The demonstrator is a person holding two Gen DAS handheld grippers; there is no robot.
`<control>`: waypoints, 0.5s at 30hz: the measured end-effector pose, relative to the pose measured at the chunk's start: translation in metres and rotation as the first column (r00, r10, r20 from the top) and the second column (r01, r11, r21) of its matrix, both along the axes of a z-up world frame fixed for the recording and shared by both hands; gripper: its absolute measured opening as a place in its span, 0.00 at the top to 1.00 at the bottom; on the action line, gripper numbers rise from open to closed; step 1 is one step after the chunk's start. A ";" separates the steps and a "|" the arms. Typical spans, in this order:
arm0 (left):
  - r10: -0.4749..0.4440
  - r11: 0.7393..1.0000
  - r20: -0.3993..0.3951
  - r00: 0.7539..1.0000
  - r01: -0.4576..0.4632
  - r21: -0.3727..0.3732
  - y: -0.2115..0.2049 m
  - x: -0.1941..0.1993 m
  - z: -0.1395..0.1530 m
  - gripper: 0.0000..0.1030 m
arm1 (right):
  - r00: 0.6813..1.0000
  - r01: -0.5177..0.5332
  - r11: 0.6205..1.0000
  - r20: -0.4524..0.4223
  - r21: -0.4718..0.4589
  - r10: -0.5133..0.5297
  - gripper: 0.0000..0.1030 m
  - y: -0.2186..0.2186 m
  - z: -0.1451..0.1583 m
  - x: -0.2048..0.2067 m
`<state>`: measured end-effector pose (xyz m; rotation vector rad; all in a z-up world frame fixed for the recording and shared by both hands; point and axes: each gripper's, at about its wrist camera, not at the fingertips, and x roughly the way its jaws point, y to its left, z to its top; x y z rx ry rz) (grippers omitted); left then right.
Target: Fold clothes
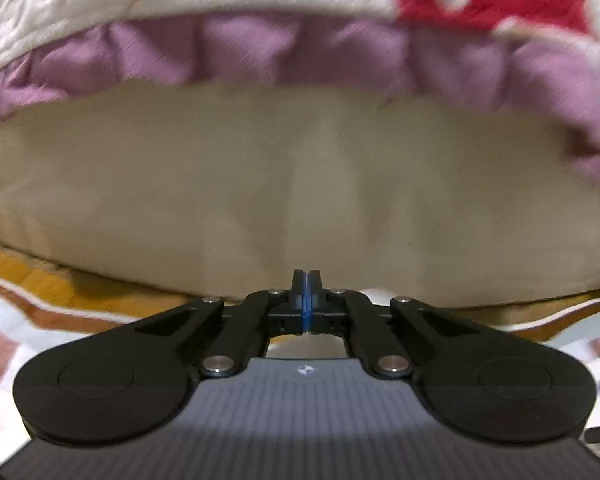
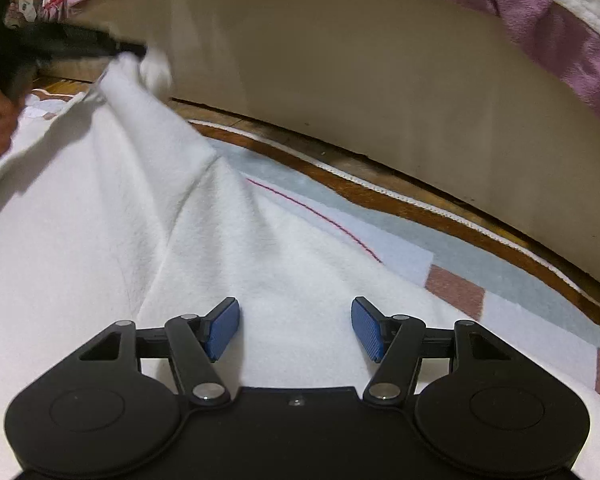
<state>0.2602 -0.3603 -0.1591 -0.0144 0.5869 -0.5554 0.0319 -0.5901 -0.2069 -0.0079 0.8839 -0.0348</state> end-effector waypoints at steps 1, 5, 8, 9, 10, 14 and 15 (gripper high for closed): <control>-0.002 0.998 -0.052 0.999 -0.001 -0.060 0.009 0.005 0.000 1.00 | 1.000 -0.002 1.000 -0.001 -0.008 0.002 0.36 0.001 0.000 0.000; -0.013 0.993 -0.007 1.000 0.012 -0.119 0.054 0.008 0.026 0.89 | 1.000 -0.002 0.999 -0.020 -0.041 0.001 0.36 0.002 0.005 0.000; -0.008 0.998 0.033 0.999 0.010 -0.066 0.086 0.019 0.041 0.49 | 0.999 0.031 0.999 -0.009 -0.037 -0.032 0.38 0.003 0.018 0.007; -0.015 0.998 -0.007 1.000 0.015 -0.057 0.092 0.027 0.038 0.46 | 0.999 0.040 0.999 0.004 -0.030 -0.040 0.38 0.004 0.023 0.010; -0.023 0.999 -0.051 0.998 0.020 -0.048 0.098 0.035 0.034 0.46 | 0.999 0.044 0.999 0.026 0.020 -0.045 0.38 0.007 0.031 0.016; -0.040 0.999 -0.223 0.974 0.036 -0.024 0.113 0.058 0.012 0.43 | 0.997 0.020 0.971 0.073 0.238 -0.038 0.37 0.025 0.060 0.057; -0.041 0.999 -0.264 0.964 0.037 -0.021 0.114 0.061 0.005 0.43 | 0.997 0.005 0.960 0.070 0.281 -0.026 0.36 0.032 0.066 0.070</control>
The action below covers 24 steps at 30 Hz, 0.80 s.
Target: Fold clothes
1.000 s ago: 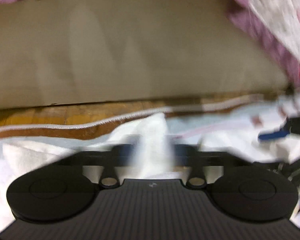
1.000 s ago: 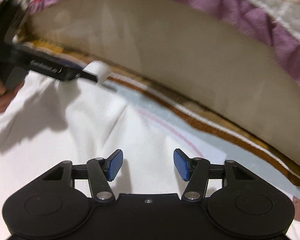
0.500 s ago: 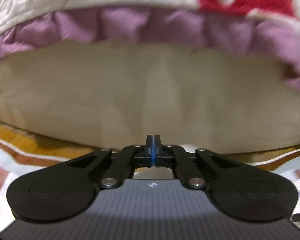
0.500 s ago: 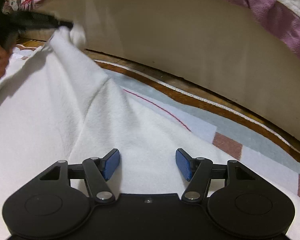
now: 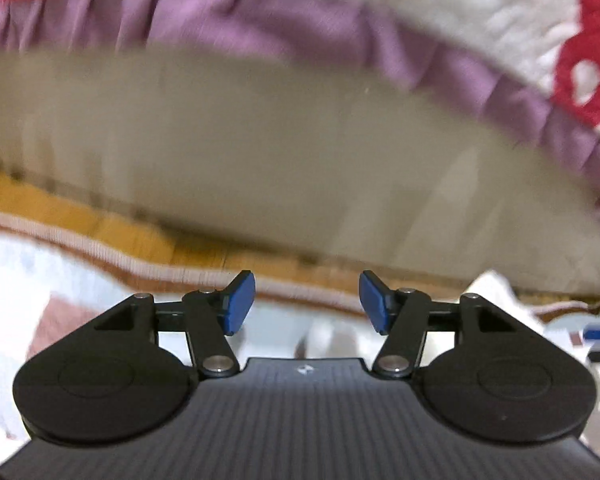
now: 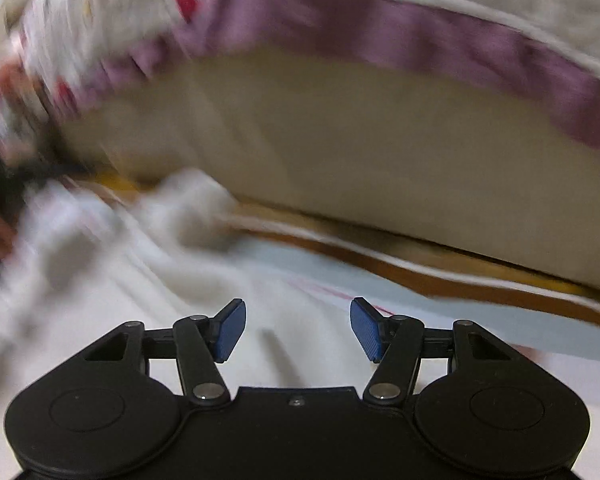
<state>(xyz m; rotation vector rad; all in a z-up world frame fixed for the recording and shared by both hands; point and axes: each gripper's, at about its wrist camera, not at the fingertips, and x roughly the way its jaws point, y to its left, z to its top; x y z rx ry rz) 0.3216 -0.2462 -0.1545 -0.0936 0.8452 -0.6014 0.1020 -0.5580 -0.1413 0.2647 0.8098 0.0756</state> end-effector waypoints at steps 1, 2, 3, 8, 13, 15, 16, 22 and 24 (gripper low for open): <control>-0.017 1.000 -0.043 0.999 0.016 -0.023 0.000 0.001 -0.007 0.43 | 1.000 -0.015 0.999 -0.001 0.045 0.015 0.35 0.007 0.005 0.013; -0.037 0.998 -0.085 0.996 0.033 -0.050 -0.001 0.001 -0.013 0.39 | 1.000 -0.030 0.996 -0.002 0.089 0.030 0.33 0.015 0.010 0.027; -0.055 0.996 -0.122 0.991 0.045 -0.081 -0.002 0.000 -0.019 0.37 | 0.999 -0.045 0.990 -0.002 0.134 0.045 0.32 0.022 0.016 0.040; -0.162 0.987 -0.081 0.983 0.163 0.008 -0.023 -0.026 -0.039 0.72 | 0.993 -0.072 0.987 -0.082 0.142 0.084 0.28 0.054 0.007 0.095; -0.163 0.986 0.209 0.964 0.168 -0.007 0.001 -0.059 -0.004 0.90 | 0.990 -0.049 0.990 -0.125 0.131 0.066 0.76 0.059 -0.028 0.115; -0.150 0.986 0.376 0.914 0.166 -0.010 0.013 -0.083 0.013 0.90 | 0.988 -0.134 0.980 0.091 0.146 0.121 0.80 0.058 -0.018 0.094; -0.159 0.985 0.408 0.899 0.170 0.009 0.012 -0.086 0.013 0.90 | 0.969 -0.169 0.977 0.201 0.129 0.142 0.81 0.058 -0.012 0.082; -0.147 0.981 0.243 0.959 0.110 0.161 -0.014 -0.064 -0.022 0.76 | 0.962 -0.184 0.958 0.158 -0.219 0.221 0.61 0.077 -0.034 0.102; -0.102 0.991 0.169 0.980 0.085 0.107 -0.003 -0.058 -0.025 0.74 | 0.979 -0.144 0.943 0.093 -0.301 0.179 0.58 0.080 -0.041 0.114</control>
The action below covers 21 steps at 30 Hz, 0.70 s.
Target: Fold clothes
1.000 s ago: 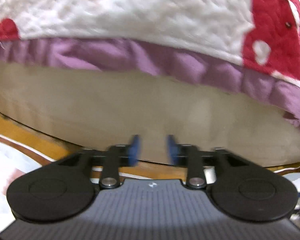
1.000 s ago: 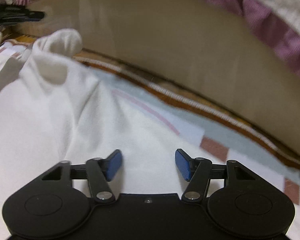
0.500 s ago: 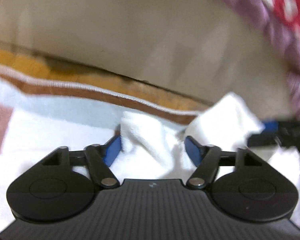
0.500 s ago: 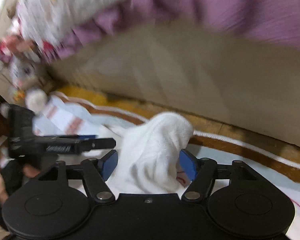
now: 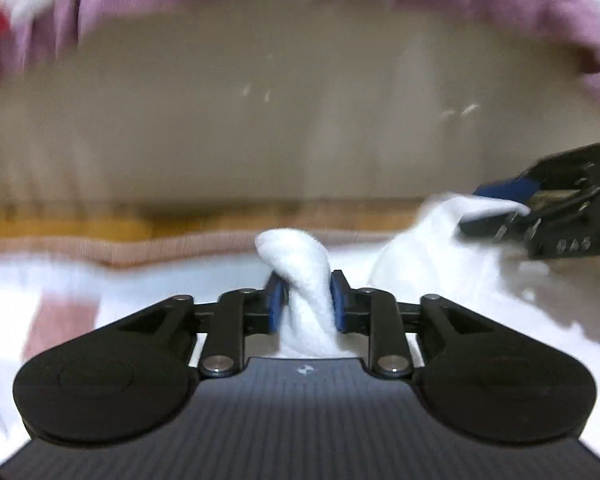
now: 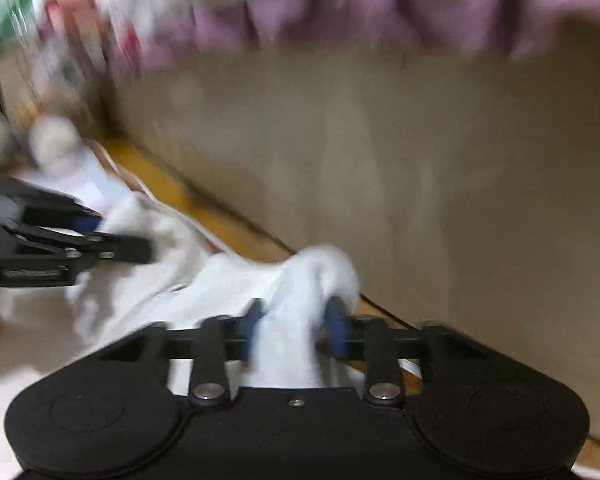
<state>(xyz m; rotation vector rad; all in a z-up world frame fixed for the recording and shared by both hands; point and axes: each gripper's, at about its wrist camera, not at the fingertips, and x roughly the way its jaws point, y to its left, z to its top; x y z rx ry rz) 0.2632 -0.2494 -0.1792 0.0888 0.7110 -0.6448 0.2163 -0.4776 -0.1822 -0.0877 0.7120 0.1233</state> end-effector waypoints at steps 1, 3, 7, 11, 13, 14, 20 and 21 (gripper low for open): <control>0.017 0.998 -0.017 1.000 -0.018 -0.065 0.017 -0.001 0.006 0.65 | 0.999 0.036 0.999 0.003 0.012 -0.036 0.51 -0.004 0.002 0.000; 0.064 0.990 -0.021 0.998 -0.066 -0.128 0.044 -0.001 0.021 0.48 | 0.991 0.130 0.982 0.025 0.134 -0.134 0.46 -0.028 0.014 -0.020; 0.119 0.991 -0.006 0.993 -0.119 -0.058 0.090 0.000 0.038 0.43 | 0.971 0.212 0.933 0.049 0.291 -0.236 0.44 -0.069 0.031 -0.068; 0.092 0.995 -0.081 0.993 -0.089 0.043 0.110 0.003 0.013 0.31 | 0.983 0.146 0.947 0.065 0.286 -0.172 0.44 -0.091 0.036 -0.117; 0.075 0.995 -0.118 0.990 -0.067 0.077 0.115 0.004 -0.002 0.31 | 0.995 0.081 0.978 0.034 0.192 -0.089 0.43 -0.081 0.030 -0.123; 0.065 0.995 -0.132 0.989 -0.053 0.088 0.117 0.003 -0.006 0.31 | 0.998 0.061 0.987 0.016 0.149 -0.064 0.42 -0.075 0.027 -0.123; 0.171 0.970 0.033 0.985 -0.174 0.171 0.094 0.003 -0.008 0.96 | 0.994 0.106 0.993 -0.035 0.055 -0.104 0.68 -0.067 -0.004 -0.102; 0.180 0.965 0.058 0.982 -0.188 0.184 0.091 0.002 -0.006 0.96 | 0.992 0.124 0.991 -0.031 0.041 -0.123 0.76 -0.067 -0.006 -0.100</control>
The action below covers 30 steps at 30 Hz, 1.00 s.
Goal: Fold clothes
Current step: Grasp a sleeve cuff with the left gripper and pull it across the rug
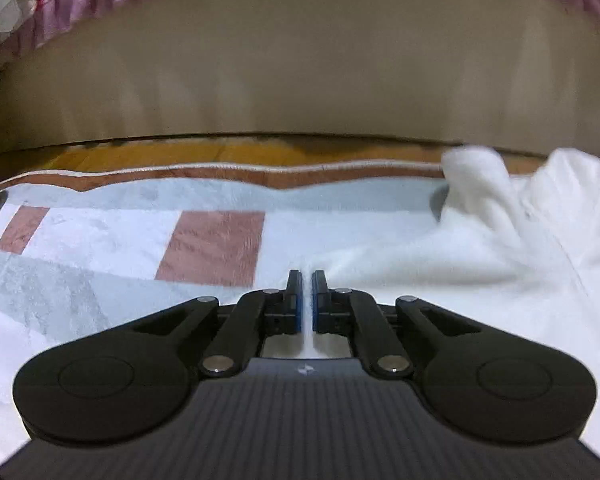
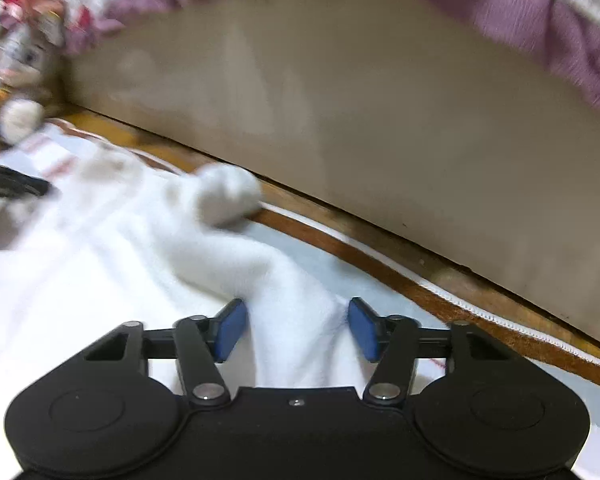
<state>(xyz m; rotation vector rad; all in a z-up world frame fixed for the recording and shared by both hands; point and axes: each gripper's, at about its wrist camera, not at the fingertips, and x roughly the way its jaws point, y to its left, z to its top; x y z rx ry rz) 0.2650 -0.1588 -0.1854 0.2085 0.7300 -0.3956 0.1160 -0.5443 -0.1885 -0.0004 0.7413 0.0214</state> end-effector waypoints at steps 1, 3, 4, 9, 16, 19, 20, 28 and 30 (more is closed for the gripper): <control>0.009 1.000 0.024 1.000 -0.010 0.020 -0.003 -0.002 0.002 0.96 | 1.000 0.018 1.000 0.002 -0.014 -0.018 0.81 0.000 -0.003 0.002; -0.036 0.991 0.135 0.990 0.018 0.134 -0.016 -0.012 -0.001 0.97 | 0.998 0.055 0.998 0.007 -0.040 -0.055 0.86 0.000 -0.008 0.006; -0.067 0.980 0.190 0.979 0.029 0.195 -0.023 -0.018 -0.004 0.97 | 0.997 0.074 0.996 0.009 -0.054 -0.074 0.86 0.000 -0.010 0.009; -0.025 0.976 0.176 0.984 -0.014 0.218 -0.021 -0.014 -0.005 0.92 | 0.996 0.065 0.980 -0.046 -0.189 -0.075 0.60 0.013 -0.009 0.022; 0.195 0.978 0.048 0.980 -0.190 -0.089 0.060 -0.065 0.065 0.52 | 0.989 0.147 0.989 -0.004 0.031 -0.147 0.45 0.006 0.035 -0.011; 0.347 0.932 0.005 0.938 -0.344 -0.116 0.117 -0.087 0.076 0.48 | 0.984 0.166 0.976 0.036 0.138 -0.173 0.43 0.008 0.039 -0.031; 0.416 0.900 -0.031 0.909 -0.416 -0.133 0.141 -0.094 0.075 0.48 | 0.986 0.157 0.975 0.039 0.156 -0.164 0.43 0.014 0.038 -0.032; 0.743 0.522 -0.315 0.590 -0.806 -0.280 0.297 -0.155 0.032 0.48 | 0.989 -0.148 0.987 0.021 0.062 0.147 0.44 0.115 0.039 -0.021; 0.782 0.478 -0.309 0.542 -0.839 -0.261 0.314 -0.160 0.027 0.47 | 0.973 -0.233 0.972 0.005 0.044 0.233 0.44 0.145 0.038 -0.025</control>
